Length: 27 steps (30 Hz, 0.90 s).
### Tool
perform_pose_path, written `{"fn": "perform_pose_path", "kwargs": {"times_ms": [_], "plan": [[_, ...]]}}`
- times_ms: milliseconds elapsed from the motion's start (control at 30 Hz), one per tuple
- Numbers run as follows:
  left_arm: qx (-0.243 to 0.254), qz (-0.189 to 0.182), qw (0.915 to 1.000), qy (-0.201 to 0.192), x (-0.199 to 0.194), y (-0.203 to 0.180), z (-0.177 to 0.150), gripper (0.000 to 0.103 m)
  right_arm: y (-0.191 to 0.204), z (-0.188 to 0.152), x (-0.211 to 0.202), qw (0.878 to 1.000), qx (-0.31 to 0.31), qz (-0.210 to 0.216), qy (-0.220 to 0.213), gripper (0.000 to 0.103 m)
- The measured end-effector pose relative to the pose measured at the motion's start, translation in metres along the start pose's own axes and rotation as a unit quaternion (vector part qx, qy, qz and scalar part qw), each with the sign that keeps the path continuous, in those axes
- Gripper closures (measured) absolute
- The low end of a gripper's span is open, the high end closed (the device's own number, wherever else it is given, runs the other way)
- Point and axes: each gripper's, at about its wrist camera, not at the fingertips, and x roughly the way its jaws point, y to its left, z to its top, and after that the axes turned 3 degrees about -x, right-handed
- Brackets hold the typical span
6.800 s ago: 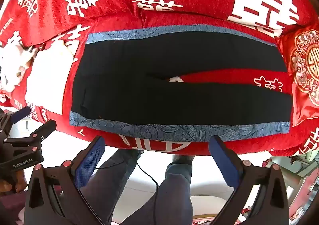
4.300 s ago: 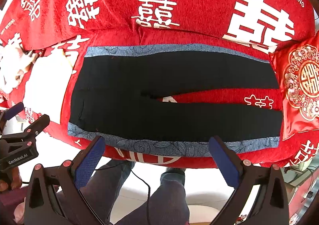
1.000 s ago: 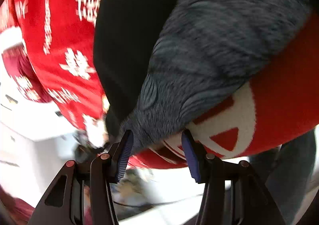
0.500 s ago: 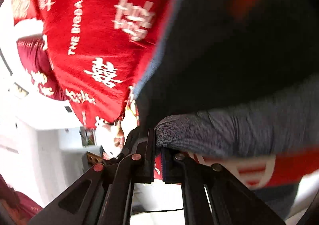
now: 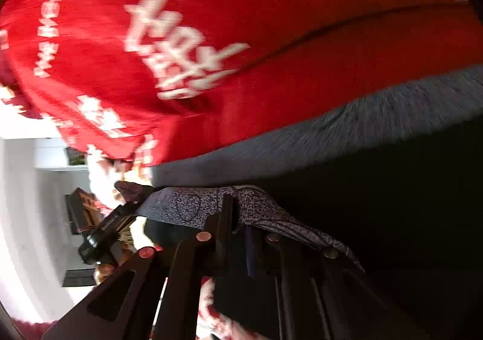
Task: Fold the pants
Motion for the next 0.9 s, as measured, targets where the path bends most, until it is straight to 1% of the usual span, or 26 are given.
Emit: {"fn": "perform_pose_path", "kwargs": {"times_ms": [67,100,133,167,200,233,267,300,333,400,433,500,533,600,633,667,700,733,800,833,867,900], "plan": [[0.003,0.010,0.9999,0.001,-0.006,-0.003,0.001,0.055,-0.001,0.002,0.001,1.000,0.012,0.001,0.003,0.096],[0.005,0.008,1.0000,0.001,-0.015,-0.002,0.000,0.055,0.002,0.001,-0.001,1.000,0.010,-0.002,0.008,0.095],[0.006,0.003,1.0000,-0.002,-0.026,-0.002,0.000,0.055,0.007,0.000,-0.005,1.000,0.002,-0.007,0.012,0.088],[0.005,0.001,0.9999,-0.010,-0.040,0.001,-0.002,0.055,0.015,-0.003,-0.012,1.000,-0.014,-0.012,0.012,0.073],[0.005,0.004,0.9998,-0.017,-0.052,0.003,-0.003,0.055,0.023,-0.006,-0.019,0.999,-0.029,-0.013,0.009,0.063],[0.004,0.009,0.9997,-0.023,-0.064,0.005,-0.007,0.041,0.034,-0.012,-0.029,0.999,-0.046,-0.023,0.003,0.041],[0.004,0.018,0.9994,-0.030,-0.074,0.008,-0.009,0.023,0.041,-0.018,-0.036,0.998,-0.057,-0.028,-0.004,0.037],[0.003,0.030,0.9987,-0.042,-0.082,0.010,-0.012,0.021,0.050,-0.025,-0.041,0.997,-0.068,-0.022,-0.008,0.037],[0.008,0.036,0.9981,-0.048,-0.086,0.012,-0.015,0.021,0.060,-0.031,-0.044,0.997,-0.078,-0.013,-0.007,0.039],[0.013,0.044,0.9983,-0.035,-0.079,0.009,-0.018,0.021,0.074,-0.039,-0.036,0.995,-0.099,-0.012,0.004,0.044],[0.013,0.050,0.9983,-0.025,-0.070,0.008,-0.019,0.021,0.080,-0.039,-0.024,0.993,-0.116,-0.025,0.015,0.047],[0.018,0.058,0.9982,-0.002,-0.043,0.001,-0.018,0.021,0.086,-0.030,0.003,0.988,-0.139,-0.056,0.031,0.048],[0.024,0.071,0.9971,0.002,-0.029,-0.005,-0.019,0.021,0.087,-0.025,0.011,0.987,-0.146,-0.065,0.033,0.048],[0.036,0.107,0.9936,0.005,-0.007,-0.011,-0.018,0.021,0.084,-0.009,0.029,0.979,-0.166,-0.114,0.030,0.048],[0.042,0.122,0.9916,-0.002,-0.001,-0.015,-0.018,0.018,0.079,-0.003,0.033,0.979,-0.162,-0.120,0.033,0.051],[0.050,0.133,0.9898,-0.011,0.000,-0.020,-0.019,0.017,0.073,0.003,0.030,0.983,-0.146,-0.107,0.032,0.051],[0.054,0.142,0.9884,-0.009,-0.001,-0.023,-0.019,0.017,0.069,0.009,0.023,0.989,-0.117,-0.084,0.027,0.051],[0.055,0.144,0.9881,-0.006,-0.003,-0.025,-0.019,0.017,0.067,0.011,0.017,0.992,-0.104,-0.067,0.025,0.050],[0.054,0.136,0.9892,0.006,-0.013,-0.026,-0.024,0.017,0.068,0.008,-0.007,0.994,-0.100,-0.033,0.012,0.049],[0.059,0.132,0.9894,0.008,-0.019,-0.029,-0.028,0.017,0.070,0.005,-0.018,0.994,-0.102,-0.023,0.010,0.046],[0.070,0.132,0.9887,0.007,-0.029,-0.031,-0.032,0.017,0.070,0.000,-0.034,0.995,-0.104,-0.010,0.005,0.044],[0.082,0.133,0.9876,0.006,-0.035,-0.036,-0.037,0.017,0.067,-0.009,-0.051,0.995,-0.102,-0.008,-0.002,0.043]]}}
